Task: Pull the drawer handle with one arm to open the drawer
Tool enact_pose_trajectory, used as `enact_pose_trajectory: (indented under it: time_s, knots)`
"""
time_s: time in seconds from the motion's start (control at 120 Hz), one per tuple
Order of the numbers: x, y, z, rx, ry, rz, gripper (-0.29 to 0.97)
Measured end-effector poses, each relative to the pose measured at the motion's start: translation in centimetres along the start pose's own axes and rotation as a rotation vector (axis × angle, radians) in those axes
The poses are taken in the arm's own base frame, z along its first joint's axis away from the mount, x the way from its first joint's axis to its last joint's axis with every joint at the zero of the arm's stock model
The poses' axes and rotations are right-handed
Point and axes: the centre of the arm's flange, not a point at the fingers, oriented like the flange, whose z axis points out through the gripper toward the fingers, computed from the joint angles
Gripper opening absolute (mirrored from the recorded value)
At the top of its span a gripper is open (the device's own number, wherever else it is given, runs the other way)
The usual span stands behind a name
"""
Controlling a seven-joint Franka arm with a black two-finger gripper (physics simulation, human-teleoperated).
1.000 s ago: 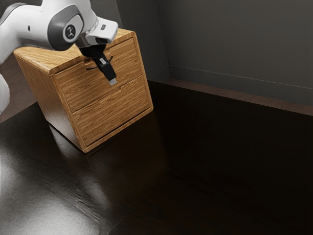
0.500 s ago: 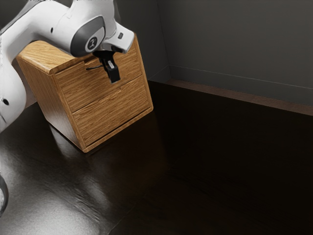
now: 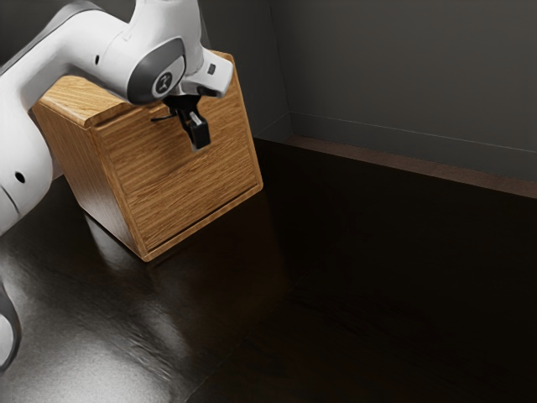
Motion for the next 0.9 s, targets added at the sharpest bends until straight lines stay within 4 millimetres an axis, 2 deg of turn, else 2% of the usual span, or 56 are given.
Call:
enact_pose_trajectory:
  time_s: [0.2, 0.383, 0.825, 0.9]
  knots:
    - [0.2, 0.3, -0.2, -0.001, 0.003, -0.025, 0.68]
    - [1.1, 1.4, -0.9, -0.001, 0.014, -0.025, 0.67]
    - [3.8, 5.9, -3.5, -0.005, 0.037, 0.014, 0.66]
    - [4.0, 6.4, -4.0, -0.004, 0.039, 0.017, 0.61]
